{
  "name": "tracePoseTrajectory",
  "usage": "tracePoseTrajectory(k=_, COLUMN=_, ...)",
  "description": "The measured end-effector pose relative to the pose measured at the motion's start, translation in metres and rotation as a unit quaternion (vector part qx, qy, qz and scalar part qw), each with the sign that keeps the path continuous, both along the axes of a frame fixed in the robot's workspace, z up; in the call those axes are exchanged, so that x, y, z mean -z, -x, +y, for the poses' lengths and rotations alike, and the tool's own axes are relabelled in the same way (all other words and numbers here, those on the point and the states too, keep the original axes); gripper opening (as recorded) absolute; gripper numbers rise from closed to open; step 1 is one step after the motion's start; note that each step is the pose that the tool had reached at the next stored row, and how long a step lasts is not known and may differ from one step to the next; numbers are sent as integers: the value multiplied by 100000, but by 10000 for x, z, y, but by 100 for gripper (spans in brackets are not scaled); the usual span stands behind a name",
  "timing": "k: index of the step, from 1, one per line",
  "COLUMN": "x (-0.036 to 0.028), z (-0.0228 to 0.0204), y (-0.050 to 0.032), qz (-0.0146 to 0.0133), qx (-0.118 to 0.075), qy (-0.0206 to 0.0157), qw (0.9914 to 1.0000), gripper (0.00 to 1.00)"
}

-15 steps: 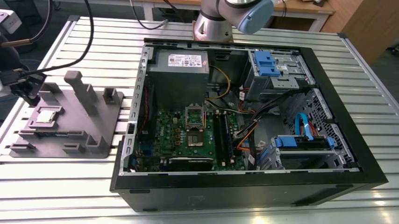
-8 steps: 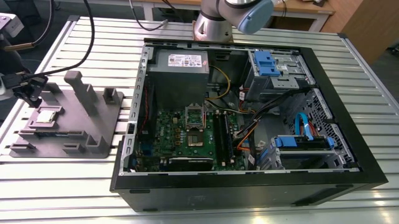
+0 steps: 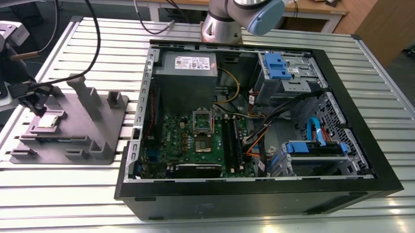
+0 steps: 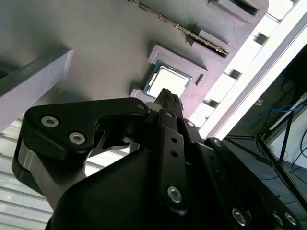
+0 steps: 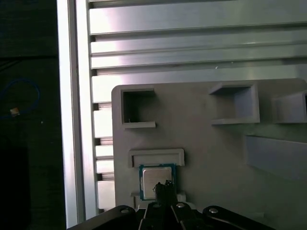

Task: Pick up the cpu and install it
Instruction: 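Pick up the cpu and move it towards the insertion slot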

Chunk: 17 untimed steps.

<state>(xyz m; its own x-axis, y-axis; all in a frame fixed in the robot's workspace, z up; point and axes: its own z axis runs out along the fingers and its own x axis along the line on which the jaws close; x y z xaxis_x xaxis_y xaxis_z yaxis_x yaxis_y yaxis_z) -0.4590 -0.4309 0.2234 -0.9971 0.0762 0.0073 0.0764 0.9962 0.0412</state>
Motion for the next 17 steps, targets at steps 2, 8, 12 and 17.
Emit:
tracePoseTrajectory(k=2, x=31, z=0, y=0, qz=2, qx=1, qy=31, qw=100000, gripper=11)
tracePoseTrajectory(k=8, x=121, z=0, y=0, qz=6, qx=1, qy=57, qw=100000, gripper=11)
tracePoseTrajectory(k=12, x=170, z=0, y=0, qz=1, qx=0, qy=61, qw=100000, gripper=11)
tracePoseTrajectory(k=17, x=187, z=1, y=16, qz=-29, qx=-15, qy=60, qw=100000, gripper=11)
